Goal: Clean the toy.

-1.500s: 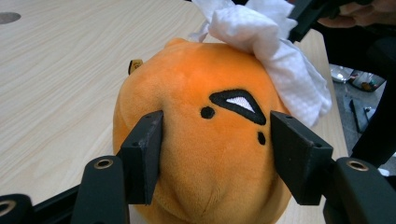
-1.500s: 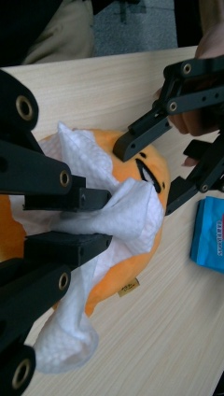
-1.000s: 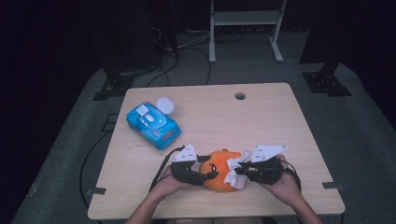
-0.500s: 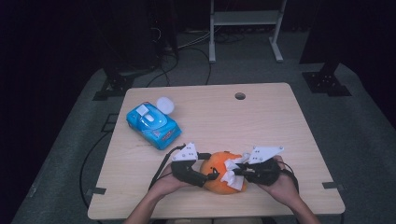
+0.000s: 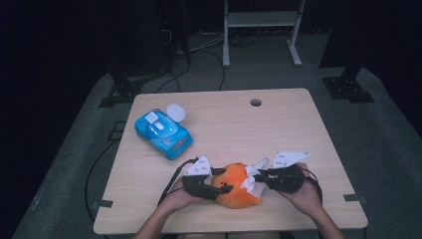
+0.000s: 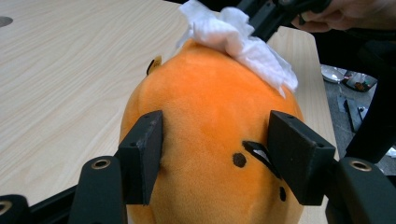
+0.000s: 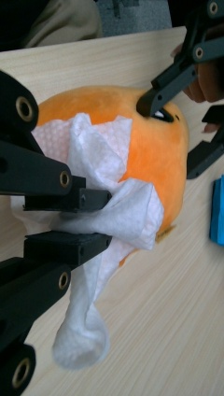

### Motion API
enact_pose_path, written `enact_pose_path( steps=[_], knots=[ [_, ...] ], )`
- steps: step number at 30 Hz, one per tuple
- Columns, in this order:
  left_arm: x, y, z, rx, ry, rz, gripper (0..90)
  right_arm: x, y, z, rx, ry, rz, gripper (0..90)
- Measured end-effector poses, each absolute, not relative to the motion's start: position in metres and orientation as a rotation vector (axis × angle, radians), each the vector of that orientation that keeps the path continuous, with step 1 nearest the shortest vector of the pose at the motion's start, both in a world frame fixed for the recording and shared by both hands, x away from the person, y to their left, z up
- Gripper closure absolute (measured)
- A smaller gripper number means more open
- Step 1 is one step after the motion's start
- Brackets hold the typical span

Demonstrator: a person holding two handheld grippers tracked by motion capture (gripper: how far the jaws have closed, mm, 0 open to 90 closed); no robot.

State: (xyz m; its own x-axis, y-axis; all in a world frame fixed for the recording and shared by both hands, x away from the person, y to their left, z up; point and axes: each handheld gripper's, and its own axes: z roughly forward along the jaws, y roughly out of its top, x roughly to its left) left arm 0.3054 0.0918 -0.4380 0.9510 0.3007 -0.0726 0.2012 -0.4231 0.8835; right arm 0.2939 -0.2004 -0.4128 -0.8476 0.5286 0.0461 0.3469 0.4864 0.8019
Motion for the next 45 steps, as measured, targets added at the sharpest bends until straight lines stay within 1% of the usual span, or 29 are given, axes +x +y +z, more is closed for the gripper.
enact_pose_path(
  steps=[3, 7, 15, 22, 28, 33, 40, 42, 45],
  knots=[
    [0.304, 0.091, -0.439, 2.026, 0.344, 0.118, 37.0, 0.292, -0.199, -0.41, 0.752, 2.515, 1.319, 79.5],
    [0.303, 0.091, -0.439, 2.032, 0.336, 0.123, 37.0, 0.289, -0.185, -0.407, 0.673, 2.537, 1.333, 79.5],
    [0.305, 0.092, -0.44, 2.025, 0.348, 0.108, 37.2, 0.299, -0.206, -0.415, 0.787, 2.527, 1.311, 79.4],
    [0.304, 0.092, -0.44, 2.028, 0.336, 0.109, 37.3, 0.297, -0.194, -0.409, 0.733, 2.521, 1.33, 79.4],
    [0.303, 0.089, -0.44, 2.031, 0.332, 0.119, 37.5, 0.305, -0.208, -0.416, 0.806, 2.531, 1.319, 79.2],
    [0.301, 0.089, -0.439, 2.033, 0.328, 0.123, 37.6, 0.304, -0.211, -0.414, 0.832, 2.514, 1.331, 79.2],
    [0.294, 0.082, -0.438, 2.046, 0.269, 0.13, 37.9, 0.299, -0.191, -0.401, 0.762, 2.484, 1.422, 79.2],
    [0.293, 0.082, -0.438, 2.056, 0.26, 0.137, 38.0, 0.3, -0.185, -0.402, 0.748, 2.5, 1.393, 79.1],
    [0.293, 0.083, -0.438, 2.05, 0.261, 0.137, 38.1, 0.302, -0.187, -0.406, 0.757, 2.516, 1.386, 79.1]
  ],
)
